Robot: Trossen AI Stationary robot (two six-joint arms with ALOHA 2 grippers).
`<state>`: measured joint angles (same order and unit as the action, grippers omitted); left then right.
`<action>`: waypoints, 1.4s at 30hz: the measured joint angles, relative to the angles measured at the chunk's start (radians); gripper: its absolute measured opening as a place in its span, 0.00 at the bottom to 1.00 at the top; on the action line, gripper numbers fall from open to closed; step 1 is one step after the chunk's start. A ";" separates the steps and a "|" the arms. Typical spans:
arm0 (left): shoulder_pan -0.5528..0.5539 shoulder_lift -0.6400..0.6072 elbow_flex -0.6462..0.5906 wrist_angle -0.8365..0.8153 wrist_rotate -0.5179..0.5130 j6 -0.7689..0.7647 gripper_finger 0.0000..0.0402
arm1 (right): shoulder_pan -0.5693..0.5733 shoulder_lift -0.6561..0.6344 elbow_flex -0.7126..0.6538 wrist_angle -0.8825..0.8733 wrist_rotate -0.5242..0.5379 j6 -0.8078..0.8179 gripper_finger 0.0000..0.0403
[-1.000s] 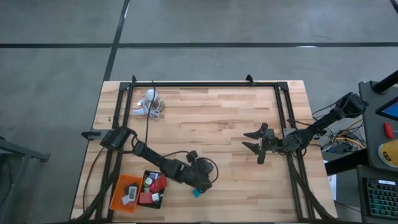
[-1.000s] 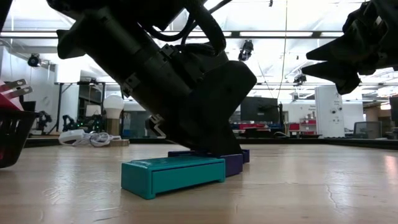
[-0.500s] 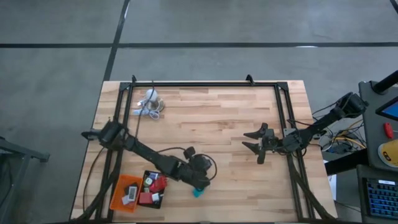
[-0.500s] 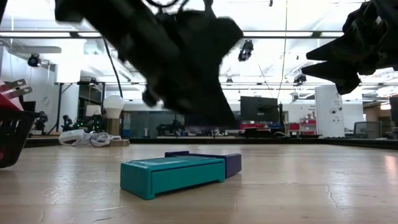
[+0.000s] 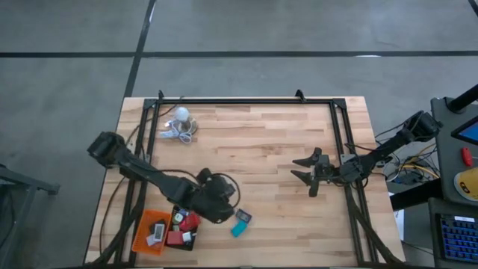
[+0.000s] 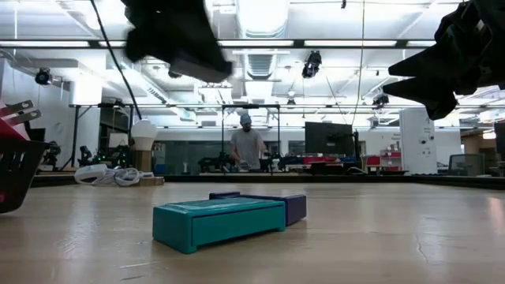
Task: Pick & Place Office items
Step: Put the top dark blue digital clock into the orange basket
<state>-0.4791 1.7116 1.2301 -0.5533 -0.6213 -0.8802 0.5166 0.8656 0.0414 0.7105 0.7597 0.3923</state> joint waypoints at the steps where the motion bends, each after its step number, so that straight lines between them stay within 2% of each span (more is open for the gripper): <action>1: -0.011 -0.017 0.000 -0.048 -0.002 -0.043 0.37 | 0.000 0.000 0.000 0.000 0.000 0.000 0.52; 6: -0.085 -0.075 0.000 -0.255 -0.030 -0.298 0.37 | 0.000 0.000 0.000 0.000 0.000 0.000 0.52; 16: -0.297 -0.091 0.000 -0.574 -0.009 -0.888 0.38 | 0.000 0.000 0.000 0.000 0.000 0.000 0.52; 19: -0.352 -0.091 0.000 -0.638 0.075 -1.066 0.38 | 0.000 0.000 0.000 0.000 0.000 0.000 0.52; 23: -0.410 -0.091 0.000 -0.689 0.236 -1.226 0.38 | 0.000 0.000 0.000 0.000 0.000 0.000 0.52; 29: -0.467 -0.087 0.000 -0.713 0.563 -1.435 0.38 | 0.000 0.000 0.000 0.000 0.000 0.000 0.52; 32: -0.489 -0.087 0.000 -0.725 0.689 -1.497 0.38 | 0.000 0.000 0.000 0.001 0.000 0.000 0.52; 35: -0.511 -0.086 0.000 -0.745 0.734 -1.542 0.38 | 0.000 0.000 0.000 0.001 0.000 0.000 0.52; 42: -0.526 -0.058 -0.023 -0.747 0.734 -1.579 0.38 | 0.000 0.000 0.000 0.000 0.000 0.000 0.52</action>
<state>-1.0054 1.6531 1.2068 -1.3002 0.1131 -2.4587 0.5167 0.8658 0.0414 0.7109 0.7601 0.3923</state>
